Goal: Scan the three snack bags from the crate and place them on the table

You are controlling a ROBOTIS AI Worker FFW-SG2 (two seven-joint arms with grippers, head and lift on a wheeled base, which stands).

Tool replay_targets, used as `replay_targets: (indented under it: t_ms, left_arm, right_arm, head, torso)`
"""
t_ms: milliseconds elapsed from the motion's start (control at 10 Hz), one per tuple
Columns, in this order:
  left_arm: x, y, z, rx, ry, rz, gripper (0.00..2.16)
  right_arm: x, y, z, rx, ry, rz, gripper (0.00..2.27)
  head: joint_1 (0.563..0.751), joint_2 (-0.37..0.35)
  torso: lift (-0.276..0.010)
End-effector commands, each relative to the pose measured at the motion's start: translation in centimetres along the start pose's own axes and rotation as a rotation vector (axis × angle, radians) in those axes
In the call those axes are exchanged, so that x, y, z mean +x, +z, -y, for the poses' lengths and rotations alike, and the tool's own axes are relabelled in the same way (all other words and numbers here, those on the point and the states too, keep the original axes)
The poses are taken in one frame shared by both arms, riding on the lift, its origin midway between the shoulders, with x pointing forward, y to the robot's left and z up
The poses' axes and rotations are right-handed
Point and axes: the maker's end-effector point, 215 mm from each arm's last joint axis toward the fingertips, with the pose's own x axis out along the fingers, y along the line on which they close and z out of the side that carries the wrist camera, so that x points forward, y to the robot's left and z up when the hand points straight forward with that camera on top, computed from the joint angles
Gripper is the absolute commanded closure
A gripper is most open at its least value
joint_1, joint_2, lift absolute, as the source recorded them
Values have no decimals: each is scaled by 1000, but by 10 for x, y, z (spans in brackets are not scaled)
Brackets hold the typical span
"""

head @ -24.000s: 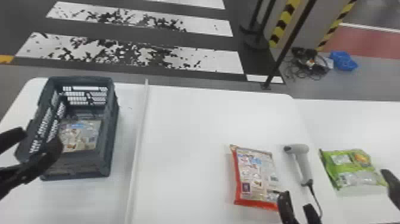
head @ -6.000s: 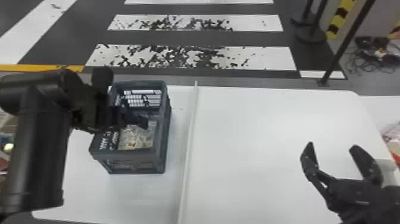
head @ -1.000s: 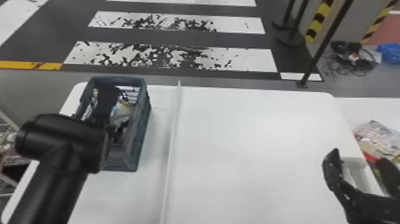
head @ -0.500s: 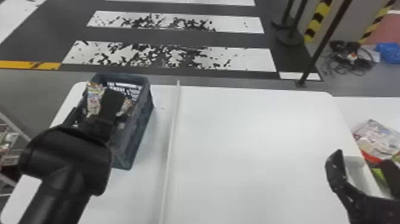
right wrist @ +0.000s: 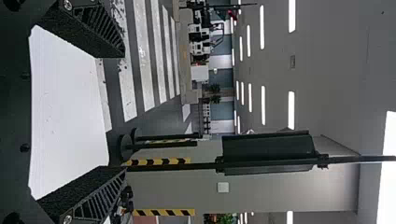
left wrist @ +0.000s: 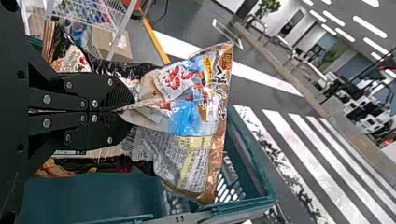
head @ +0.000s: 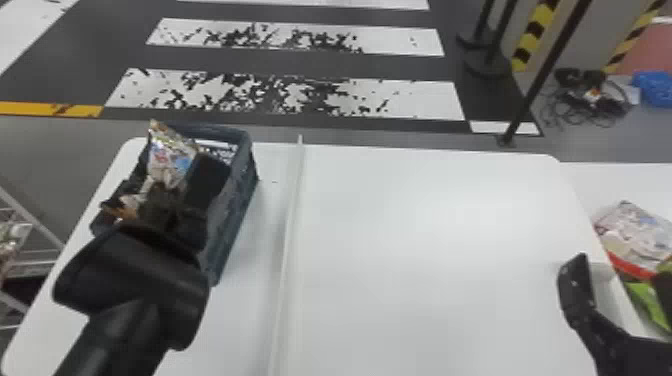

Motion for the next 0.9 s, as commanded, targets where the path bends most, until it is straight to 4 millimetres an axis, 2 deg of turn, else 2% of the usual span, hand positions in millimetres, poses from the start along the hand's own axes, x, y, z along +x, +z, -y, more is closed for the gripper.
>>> replay_targets:
  t_ms: [0,200,300,400,600,800]
  left_arm:
    - [-4,13,0,-10,14,49,2091]
    - [-7,30,-1,-19,32,126,2091]
    - [-8,29,-5,-2,58,132,2091]
    - [-9,27,-6,11,62,127,2091]
    - [-7,11,-9,42,69,76,2091]
    - [-8,6,-18,44,89,74,2091]
  right_arm:
    - [-3,6,3,-1,-3,19,66]
    - [-5,13,7,2,-9,40,66]
    - [-6,14,7,4,-10,43,66]
    - [-6,14,7,5,-11,43,66]
    - [-6,14,8,7,-14,44,66]
    - [-6,14,7,7,-16,46,66]
  head:
    - [695,-39]
    - [695,-60]
    - [695,-69]
    - [695,-71]
    - [695,-70]
    - [695,-55]
  torso:
    - [-36]
    - [-36]
    - [-36]
    - [-36]
    - [-36]
    - [-36]
